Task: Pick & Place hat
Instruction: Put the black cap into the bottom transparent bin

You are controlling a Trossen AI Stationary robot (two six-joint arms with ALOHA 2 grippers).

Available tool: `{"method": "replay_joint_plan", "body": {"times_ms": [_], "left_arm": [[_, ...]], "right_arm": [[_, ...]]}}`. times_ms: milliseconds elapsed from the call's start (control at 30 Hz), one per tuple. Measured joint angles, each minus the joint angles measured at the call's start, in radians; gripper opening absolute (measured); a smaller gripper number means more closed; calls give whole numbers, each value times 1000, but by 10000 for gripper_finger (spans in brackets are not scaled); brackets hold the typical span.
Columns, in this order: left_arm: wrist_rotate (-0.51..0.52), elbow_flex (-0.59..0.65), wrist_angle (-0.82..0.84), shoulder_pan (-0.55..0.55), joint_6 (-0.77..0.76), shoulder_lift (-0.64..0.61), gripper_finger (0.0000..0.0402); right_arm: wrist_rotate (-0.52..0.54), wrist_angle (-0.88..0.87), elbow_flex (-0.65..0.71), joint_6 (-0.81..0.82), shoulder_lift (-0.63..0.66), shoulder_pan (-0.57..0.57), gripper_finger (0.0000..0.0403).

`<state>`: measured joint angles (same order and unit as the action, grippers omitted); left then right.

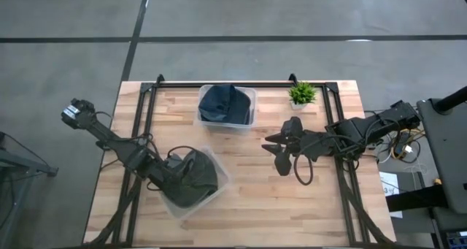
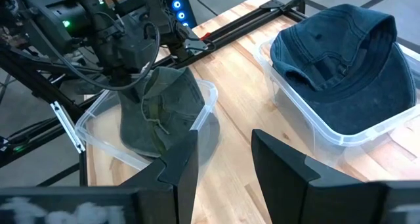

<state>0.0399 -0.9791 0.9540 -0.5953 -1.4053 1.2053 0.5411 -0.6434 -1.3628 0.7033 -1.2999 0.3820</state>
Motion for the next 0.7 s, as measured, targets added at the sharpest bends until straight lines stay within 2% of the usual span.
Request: {"method": "replay_joint_plan", "body": {"times_ms": [200, 500, 633, 700], "left_arm": [[1, 3, 23, 0, 2, 0, 62], [-4, 30, 40, 2, 21, -1, 169], [-50, -1, 129, 10, -69, -29, 196], [-31, -37, 172, 9, -102, -52, 199]], "right_arm": [[0, 0, 0, -6, 0, 0, 134], [0, 0, 0, -8, 0, 0, 134], [0, 0, 0, -8, 1, 0, 134], [0, 0, 0, -8, 1, 0, 134]]}}
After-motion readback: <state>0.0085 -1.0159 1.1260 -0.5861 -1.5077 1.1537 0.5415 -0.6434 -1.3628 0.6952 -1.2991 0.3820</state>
